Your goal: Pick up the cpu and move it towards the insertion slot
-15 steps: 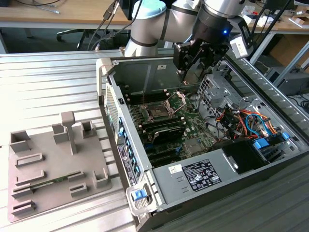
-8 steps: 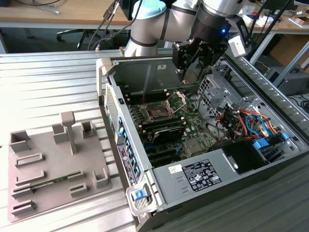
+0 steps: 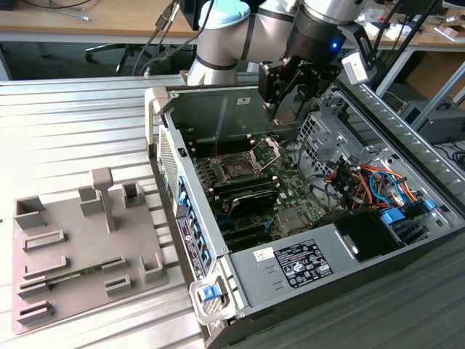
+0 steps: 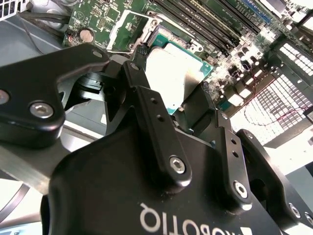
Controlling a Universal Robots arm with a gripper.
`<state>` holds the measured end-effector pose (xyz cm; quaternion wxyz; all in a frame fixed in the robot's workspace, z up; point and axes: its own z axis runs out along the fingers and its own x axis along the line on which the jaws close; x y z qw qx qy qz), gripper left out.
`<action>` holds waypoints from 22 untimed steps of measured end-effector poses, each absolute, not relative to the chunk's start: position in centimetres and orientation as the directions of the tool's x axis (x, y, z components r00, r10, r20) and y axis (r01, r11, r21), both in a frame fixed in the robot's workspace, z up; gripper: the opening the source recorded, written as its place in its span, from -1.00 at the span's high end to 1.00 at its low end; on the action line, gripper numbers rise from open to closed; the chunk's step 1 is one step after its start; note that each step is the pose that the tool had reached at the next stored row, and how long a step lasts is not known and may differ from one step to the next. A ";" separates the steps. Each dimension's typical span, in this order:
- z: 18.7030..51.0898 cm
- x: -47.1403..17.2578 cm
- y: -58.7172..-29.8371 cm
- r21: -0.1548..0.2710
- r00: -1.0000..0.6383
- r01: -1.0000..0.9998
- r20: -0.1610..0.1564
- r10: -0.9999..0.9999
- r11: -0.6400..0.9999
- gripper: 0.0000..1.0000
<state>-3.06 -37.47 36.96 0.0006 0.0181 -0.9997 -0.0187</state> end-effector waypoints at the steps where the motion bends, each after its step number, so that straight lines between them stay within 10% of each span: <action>1: 36.9 -3.1 -37.4 0.037 -0.999 -0.036 0.000 -0.036 0.999 -0.09; 22: 36.7 -3.1 -36.5 0.037 -0.999 -0.036 0.000 -0.036 0.999 -0.09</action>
